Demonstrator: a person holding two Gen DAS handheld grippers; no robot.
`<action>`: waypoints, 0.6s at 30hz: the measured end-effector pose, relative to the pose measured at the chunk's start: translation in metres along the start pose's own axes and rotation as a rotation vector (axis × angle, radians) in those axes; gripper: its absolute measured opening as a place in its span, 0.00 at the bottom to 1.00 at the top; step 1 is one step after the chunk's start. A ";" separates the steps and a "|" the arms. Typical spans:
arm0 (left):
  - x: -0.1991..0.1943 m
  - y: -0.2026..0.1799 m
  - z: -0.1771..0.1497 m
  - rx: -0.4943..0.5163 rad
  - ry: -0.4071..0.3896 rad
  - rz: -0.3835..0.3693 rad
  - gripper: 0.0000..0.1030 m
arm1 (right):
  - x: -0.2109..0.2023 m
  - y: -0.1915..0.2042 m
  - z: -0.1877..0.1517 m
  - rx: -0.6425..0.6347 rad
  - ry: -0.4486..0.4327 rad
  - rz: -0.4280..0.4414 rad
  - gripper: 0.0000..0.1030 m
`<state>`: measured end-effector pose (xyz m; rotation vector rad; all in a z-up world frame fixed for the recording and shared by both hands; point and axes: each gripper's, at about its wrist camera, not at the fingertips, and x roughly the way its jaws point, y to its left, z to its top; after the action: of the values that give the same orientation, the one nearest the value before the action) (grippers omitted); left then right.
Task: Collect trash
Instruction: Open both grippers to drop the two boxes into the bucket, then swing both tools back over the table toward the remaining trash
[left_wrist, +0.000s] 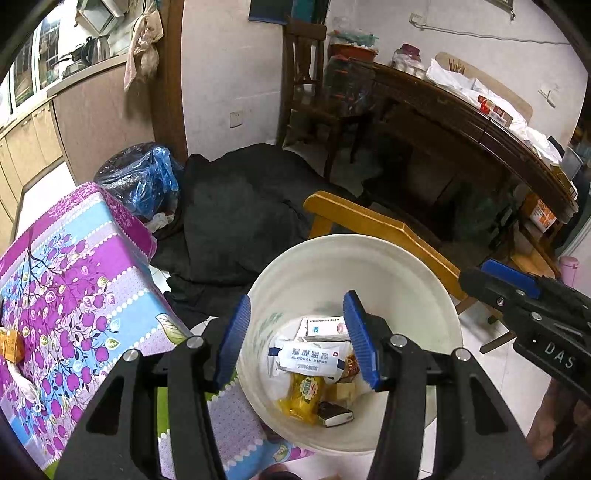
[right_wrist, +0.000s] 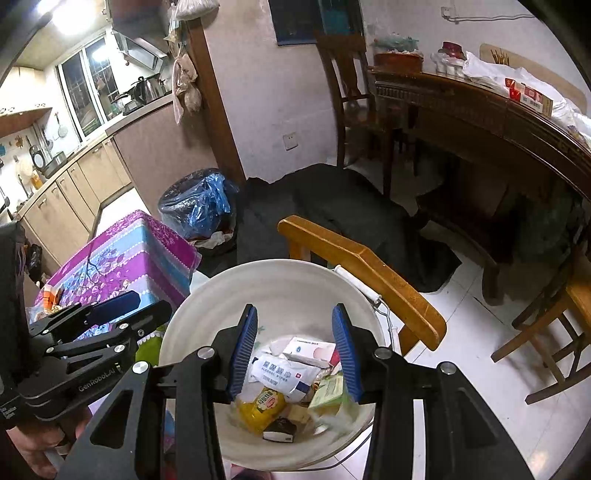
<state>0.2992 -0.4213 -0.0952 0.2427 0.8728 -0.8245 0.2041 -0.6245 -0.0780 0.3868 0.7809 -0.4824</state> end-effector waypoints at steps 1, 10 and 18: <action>-0.001 0.000 0.000 -0.001 0.000 0.000 0.49 | 0.000 0.000 0.000 -0.001 0.000 0.001 0.42; -0.014 0.004 -0.005 -0.004 -0.014 0.008 0.49 | -0.012 0.006 -0.003 -0.007 -0.021 0.015 0.42; -0.030 0.009 -0.007 -0.010 -0.031 0.016 0.49 | -0.022 0.013 -0.004 -0.017 -0.030 0.018 0.42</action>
<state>0.2906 -0.3954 -0.0783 0.2274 0.8450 -0.8065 0.1958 -0.6057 -0.0625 0.3699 0.7511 -0.4631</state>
